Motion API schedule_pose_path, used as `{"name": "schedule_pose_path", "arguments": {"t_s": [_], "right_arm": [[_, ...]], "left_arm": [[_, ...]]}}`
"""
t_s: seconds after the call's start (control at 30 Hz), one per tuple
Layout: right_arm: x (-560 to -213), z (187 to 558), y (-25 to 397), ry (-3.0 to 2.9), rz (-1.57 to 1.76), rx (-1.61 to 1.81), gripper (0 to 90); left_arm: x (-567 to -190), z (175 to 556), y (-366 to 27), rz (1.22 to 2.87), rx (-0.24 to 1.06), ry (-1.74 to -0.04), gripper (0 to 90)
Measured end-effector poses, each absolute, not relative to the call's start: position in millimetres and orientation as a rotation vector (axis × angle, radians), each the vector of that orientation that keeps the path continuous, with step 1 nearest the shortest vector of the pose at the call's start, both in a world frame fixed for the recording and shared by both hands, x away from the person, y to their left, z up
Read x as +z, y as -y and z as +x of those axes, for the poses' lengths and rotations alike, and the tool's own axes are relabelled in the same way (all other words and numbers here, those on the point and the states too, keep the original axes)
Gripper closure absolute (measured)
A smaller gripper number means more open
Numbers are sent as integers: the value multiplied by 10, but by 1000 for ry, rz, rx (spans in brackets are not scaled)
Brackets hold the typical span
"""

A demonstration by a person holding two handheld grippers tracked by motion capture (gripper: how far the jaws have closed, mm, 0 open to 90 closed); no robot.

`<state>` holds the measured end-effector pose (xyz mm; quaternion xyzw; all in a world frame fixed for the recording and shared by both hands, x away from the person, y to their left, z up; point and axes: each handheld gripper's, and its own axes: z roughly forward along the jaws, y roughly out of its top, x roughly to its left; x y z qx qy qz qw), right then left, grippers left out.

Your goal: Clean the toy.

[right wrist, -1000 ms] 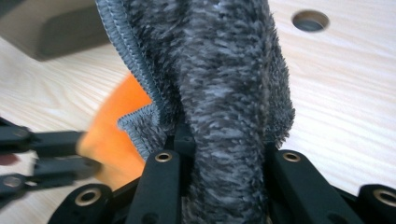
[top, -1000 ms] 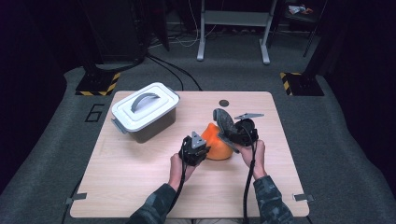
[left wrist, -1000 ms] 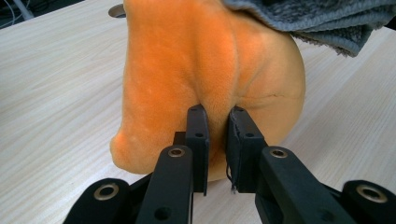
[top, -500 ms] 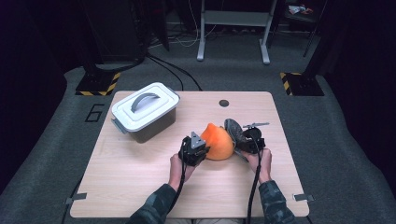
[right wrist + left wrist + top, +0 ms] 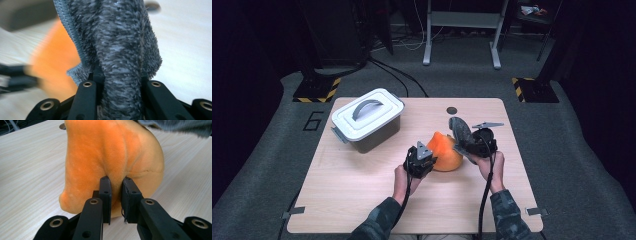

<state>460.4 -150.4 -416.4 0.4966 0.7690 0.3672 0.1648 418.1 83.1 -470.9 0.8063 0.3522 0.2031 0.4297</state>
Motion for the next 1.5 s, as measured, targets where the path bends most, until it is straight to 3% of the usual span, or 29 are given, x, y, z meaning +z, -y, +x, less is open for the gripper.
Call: {"name": "schedule_pose_path", "arguments": {"t_s": [0.17,0.33,1.2,1.43,1.5], "right_arm": [[-3946,4570,1211,-2244,1313,1133,717],[-4026,4628,1067,-2273,1295,1085,717],[-4817,4753,1643,-2246,1621,866,704],[-4718,4711,1660,-2219,1601,886,702],[-4534,4658,1642,-2188,1552,949,701]], "left_arm": [[-4705,4178,-821,2011,500,-881,796],[-4702,4185,-834,2013,507,-881,796],[-4707,4190,-830,2018,497,-871,791],[-4702,4195,-843,2020,493,-877,790],[-4700,4199,-848,2021,492,-879,789]]}}
